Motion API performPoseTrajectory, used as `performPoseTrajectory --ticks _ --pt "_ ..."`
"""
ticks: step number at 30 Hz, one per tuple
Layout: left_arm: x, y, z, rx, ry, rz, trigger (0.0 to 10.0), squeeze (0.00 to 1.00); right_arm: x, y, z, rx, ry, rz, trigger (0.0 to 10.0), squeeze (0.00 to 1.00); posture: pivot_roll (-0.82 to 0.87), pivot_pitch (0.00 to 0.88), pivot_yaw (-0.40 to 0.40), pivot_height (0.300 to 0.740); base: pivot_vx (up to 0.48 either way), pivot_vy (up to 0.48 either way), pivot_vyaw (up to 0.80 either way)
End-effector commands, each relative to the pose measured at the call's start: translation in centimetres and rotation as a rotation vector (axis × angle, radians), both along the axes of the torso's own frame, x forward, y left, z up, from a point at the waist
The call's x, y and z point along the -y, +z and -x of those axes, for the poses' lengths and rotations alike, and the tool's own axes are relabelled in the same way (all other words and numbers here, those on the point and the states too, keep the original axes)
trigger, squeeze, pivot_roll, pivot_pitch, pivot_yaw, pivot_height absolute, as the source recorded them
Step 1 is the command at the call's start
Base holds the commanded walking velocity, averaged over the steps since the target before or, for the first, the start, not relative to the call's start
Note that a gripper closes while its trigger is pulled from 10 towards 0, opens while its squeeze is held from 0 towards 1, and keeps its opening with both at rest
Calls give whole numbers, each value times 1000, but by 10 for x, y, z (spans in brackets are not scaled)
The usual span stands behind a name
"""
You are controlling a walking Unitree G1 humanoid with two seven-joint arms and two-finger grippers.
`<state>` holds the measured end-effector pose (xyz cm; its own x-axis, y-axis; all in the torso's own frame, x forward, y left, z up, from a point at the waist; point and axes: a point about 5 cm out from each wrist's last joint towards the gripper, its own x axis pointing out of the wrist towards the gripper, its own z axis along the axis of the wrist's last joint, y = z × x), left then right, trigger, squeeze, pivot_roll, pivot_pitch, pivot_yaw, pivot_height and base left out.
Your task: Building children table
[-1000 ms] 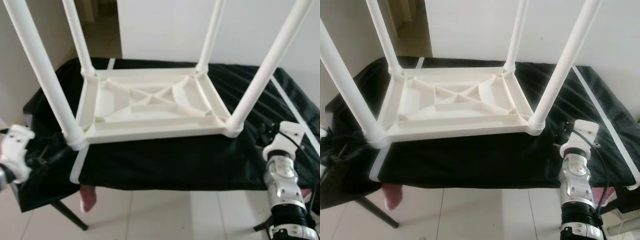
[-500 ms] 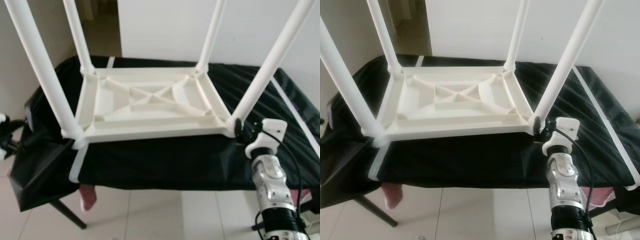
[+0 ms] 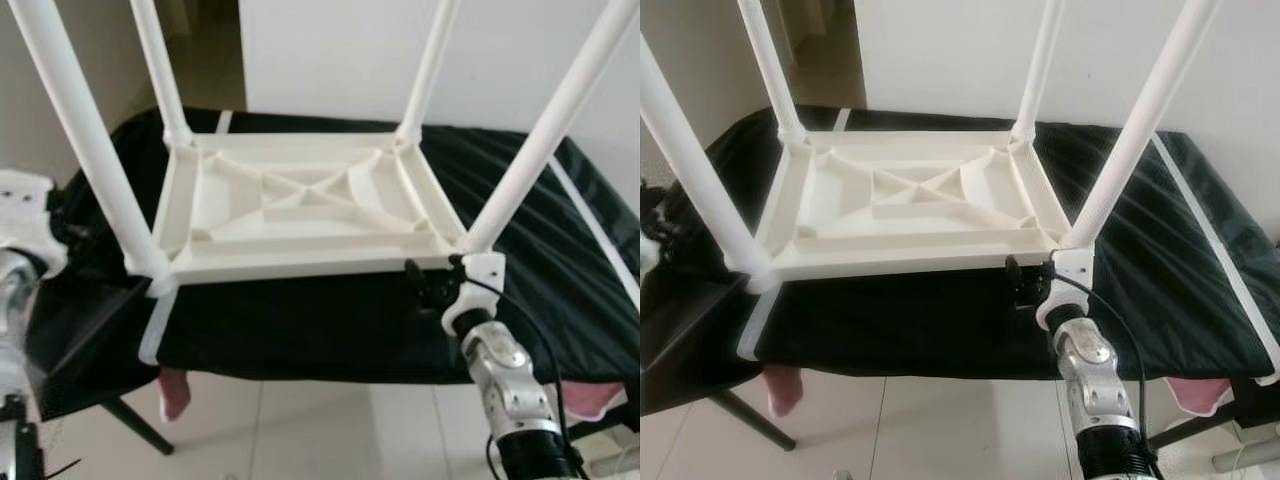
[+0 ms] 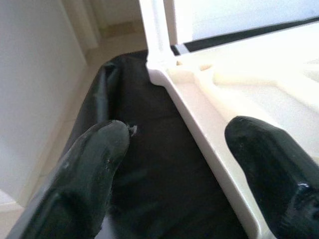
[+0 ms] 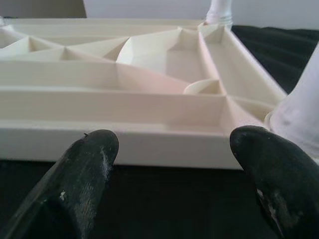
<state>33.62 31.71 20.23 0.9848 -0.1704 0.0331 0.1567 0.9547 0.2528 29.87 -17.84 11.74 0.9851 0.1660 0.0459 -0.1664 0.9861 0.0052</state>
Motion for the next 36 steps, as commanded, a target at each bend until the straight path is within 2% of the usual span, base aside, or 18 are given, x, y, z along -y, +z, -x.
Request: performPoseTrajectory --ticks 1,5,6,8,9,12,13,14,16,17,19,23,25,26,28,29,31,36 --pt "9 -8 -7 -8 11 -3 10000 0 1 -2 2 -19 16 0 10000 0 39 44 -34 740 0 0 0" --pt "14 -10 -9 -5 -2 12 10000 0 1 -2 2 -23 24 2 10000 0 37 45 -34 740 0 0 0" --pt "31 -17 -10 2 -69 26 10000 0 0 -2 2 -26 36 4 10000 0 39 46 -37 740 0 0 0" --pt "31 -17 -10 2 -69 26 10000 0 0 -2 2 -26 36 4 10000 0 39 46 -37 740 0 0 0" --pt "44 -24 -10 -6 -112 38 10000 0 0 -2 2 -32 45 8 10000 0 40 48 -38 740 0 0 0" --pt "55 -32 -9 -22 -158 53 10000 0 -1 -3 3 -39 55 11 10000 0 41 51 -38 740 0 0 0" --pt "67 -37 -5 -34 -227 58 10000 0 -1 -6 4 -48 58 12 10000 0 44 50 -41 740 0 0 0" --pt "67 -37 -5 -34 -227 58 10000 0 -1 -6 4 -48 58 12 10000 0 44 50 -41 740 0 0 0" --pt "87 -46 3 -55 -344 54 10000 0 -2 -9 5 -62 63 23 10000 0 46 53 -42 740 0 0 0" --pt "87 -46 3 -55 -344 54 10000 0 -2 -9 5 -62 63 23 10000 0 46 53 -42 740 0 0 0" --pt "103 -53 14 -72 -444 56 10000 0 -2 -10 5 -69 69 26 10000 0 46 51 -46 740 0 0 0" --pt "114 -60 25 -107 -514 63 10000 0 -1 -11 4 -77 68 27 10000 0 47 50 -48 740 0 0 0" --pt "129 -72 41 -151 -602 51 10000 0 0 -14 2 -100 57 29 10000 0 55 41 -54 740 0 0 0" --pt "129 -72 41 -151 -602 51 10000 0 0 -14 2 -100 57 29 10000 0 55 41 -54 740 0 0 0" --pt "145 -79 58 -182 -707 68 10000 0 4 -20 -2 -144 9 48 10000 0 62 39 -58 740 0 0 0" --pt "145 -79 58 -182 -707 68 10000 0 4 -20 -2 -144 9 48 10000 0 62 39 -58 740 0 0 0" --pt "157 -83 70 -209 -767 88 10000 0 9 -26 -7 -182 -49 65 10000 0 73 32 -63 740 0 0 0" --pt "174 -91 87 -288 -870 69 10000 0 5 -28 -11 -197 -48 58 10000 0 83 29 -66 740 0 0 0"
